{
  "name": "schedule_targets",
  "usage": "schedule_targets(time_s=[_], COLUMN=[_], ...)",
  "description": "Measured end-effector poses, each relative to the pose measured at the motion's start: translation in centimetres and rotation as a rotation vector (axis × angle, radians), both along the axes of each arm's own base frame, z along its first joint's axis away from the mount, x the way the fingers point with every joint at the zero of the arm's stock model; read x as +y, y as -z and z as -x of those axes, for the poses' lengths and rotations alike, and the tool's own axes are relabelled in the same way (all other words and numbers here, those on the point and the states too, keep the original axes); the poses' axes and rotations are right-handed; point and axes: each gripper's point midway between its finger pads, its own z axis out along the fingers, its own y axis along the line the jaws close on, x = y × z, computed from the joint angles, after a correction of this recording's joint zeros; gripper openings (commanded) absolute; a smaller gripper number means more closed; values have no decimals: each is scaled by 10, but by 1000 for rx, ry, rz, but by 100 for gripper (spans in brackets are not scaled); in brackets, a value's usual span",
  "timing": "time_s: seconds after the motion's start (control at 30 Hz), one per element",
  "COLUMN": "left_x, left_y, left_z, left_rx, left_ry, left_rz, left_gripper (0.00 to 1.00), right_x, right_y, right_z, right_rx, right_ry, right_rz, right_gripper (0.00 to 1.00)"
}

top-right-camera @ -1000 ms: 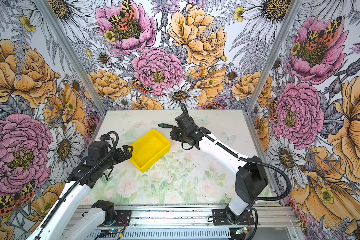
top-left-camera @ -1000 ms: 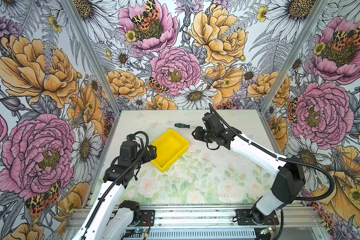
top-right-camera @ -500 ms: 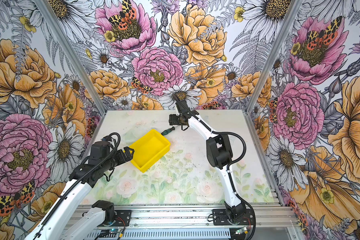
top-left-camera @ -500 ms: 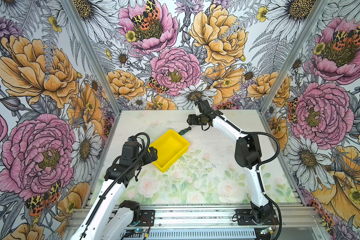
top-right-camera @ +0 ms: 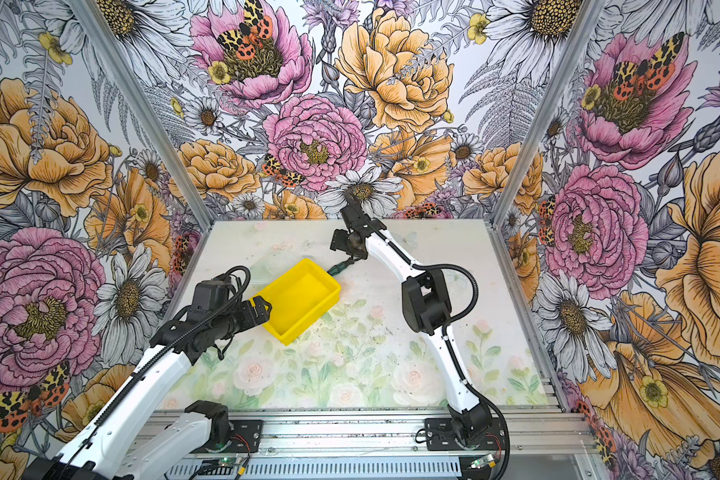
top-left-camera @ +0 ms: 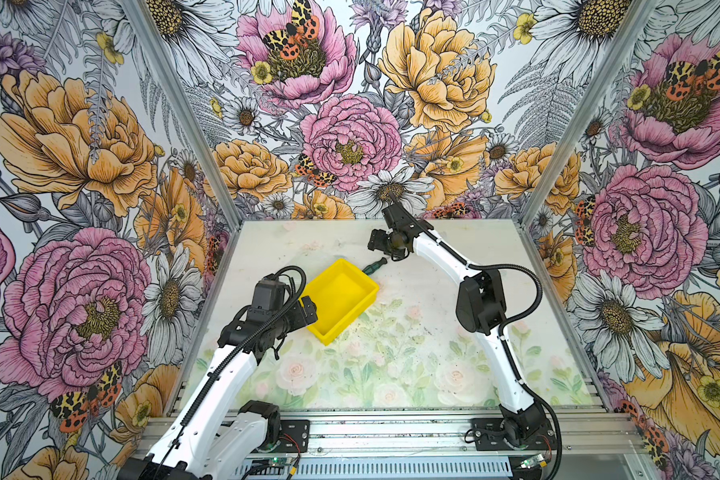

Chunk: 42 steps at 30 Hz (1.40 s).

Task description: Put the screwdriver in the bin

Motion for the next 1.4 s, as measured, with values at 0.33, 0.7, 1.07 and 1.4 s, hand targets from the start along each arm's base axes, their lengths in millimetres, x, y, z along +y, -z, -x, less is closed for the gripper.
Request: schedule_targets(time_s=[0.33, 0.7, 1.07, 1.4], left_x=[8, 12, 17, 27], left_y=[-23, -38, -42, -53], left_z=[2, 8, 9, 11], left_rx=[-115, -188, -215, -268], left_ry=[-29, -39, -62, -105], left_rz=[20, 25, 9, -14], left_gripper=[99, 99, 99, 99], right_x=[-5, -23, -37, -50], right_y=[21, 50, 76, 85], right_z=[8, 12, 17, 23], right_rx=[80, 164, 204, 213], right_ry=[151, 276, 343, 351], right_rz=[15, 54, 126, 194], right_gripper=[99, 98, 77, 28])
